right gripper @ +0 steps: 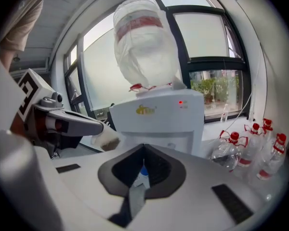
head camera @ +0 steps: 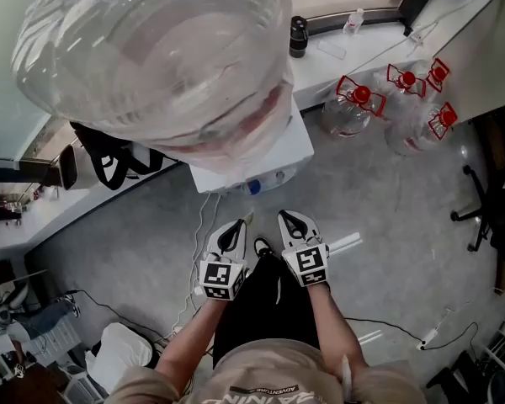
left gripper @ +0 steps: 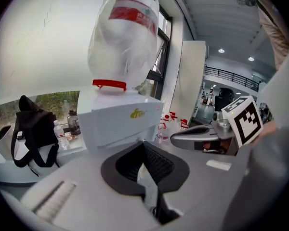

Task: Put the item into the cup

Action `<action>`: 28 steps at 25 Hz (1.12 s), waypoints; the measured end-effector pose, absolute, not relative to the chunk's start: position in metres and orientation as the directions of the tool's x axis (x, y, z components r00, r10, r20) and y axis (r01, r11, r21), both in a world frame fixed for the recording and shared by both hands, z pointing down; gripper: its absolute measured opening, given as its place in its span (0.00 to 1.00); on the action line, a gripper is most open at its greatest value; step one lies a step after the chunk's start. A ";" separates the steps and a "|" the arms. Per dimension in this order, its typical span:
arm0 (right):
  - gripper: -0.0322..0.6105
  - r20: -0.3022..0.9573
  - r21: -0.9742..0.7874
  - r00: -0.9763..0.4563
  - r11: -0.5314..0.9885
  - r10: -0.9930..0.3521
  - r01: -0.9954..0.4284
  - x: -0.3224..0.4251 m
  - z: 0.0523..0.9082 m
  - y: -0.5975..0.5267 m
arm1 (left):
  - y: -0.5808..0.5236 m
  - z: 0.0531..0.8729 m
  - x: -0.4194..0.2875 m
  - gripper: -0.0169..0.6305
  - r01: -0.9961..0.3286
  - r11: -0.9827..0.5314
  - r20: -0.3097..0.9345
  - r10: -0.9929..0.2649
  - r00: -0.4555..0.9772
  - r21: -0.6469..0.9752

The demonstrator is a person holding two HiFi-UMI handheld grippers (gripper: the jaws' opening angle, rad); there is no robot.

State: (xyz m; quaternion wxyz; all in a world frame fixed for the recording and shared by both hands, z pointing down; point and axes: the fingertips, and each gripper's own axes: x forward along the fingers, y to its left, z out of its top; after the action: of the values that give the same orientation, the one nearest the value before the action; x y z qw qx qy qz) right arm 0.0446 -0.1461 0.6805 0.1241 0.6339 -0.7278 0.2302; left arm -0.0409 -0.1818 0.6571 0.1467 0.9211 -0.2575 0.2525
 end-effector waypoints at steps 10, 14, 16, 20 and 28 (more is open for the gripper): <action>0.07 0.465 -0.163 -0.178 0.114 -0.867 -0.980 0.026 0.779 -0.183 | -0.205 0.772 -0.033 0.04 -0.551 -0.826 0.598 -0.383 0.704 0.120; 0.07 0.476 -0.154 -0.183 0.123 -0.860 -0.980 0.030 0.809 -0.195 | -0.219 0.812 -0.032 0.04 -0.588 -0.797 0.620 -0.393 0.679 0.138; 0.07 0.487 -0.151 -0.194 0.137 -0.852 -0.979 0.029 0.822 -0.200 | -0.224 0.830 -0.032 0.04 -0.607 -0.779 0.635 -0.391 0.666 0.157; 0.07 0.488 -0.147 -0.207 0.154 -0.848 -0.977 0.027 0.838 -0.209 | -0.236 0.852 -0.027 0.04 -0.602 -0.788 0.624 -0.407 0.667 0.129; 0.07 0.485 -0.234 -0.206 0.100 -0.850 -0.967 0.015 0.854 -0.208 | -0.261 0.869 -0.027 0.04 -0.659 -0.733 0.625 -0.437 0.647 0.169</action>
State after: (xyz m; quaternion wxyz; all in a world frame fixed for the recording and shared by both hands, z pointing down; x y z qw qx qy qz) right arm 0.0150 -0.2075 0.8535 0.1141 0.6198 -0.7329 0.2564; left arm -0.0274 -0.2610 0.8693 0.1946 0.8863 -0.3091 0.2846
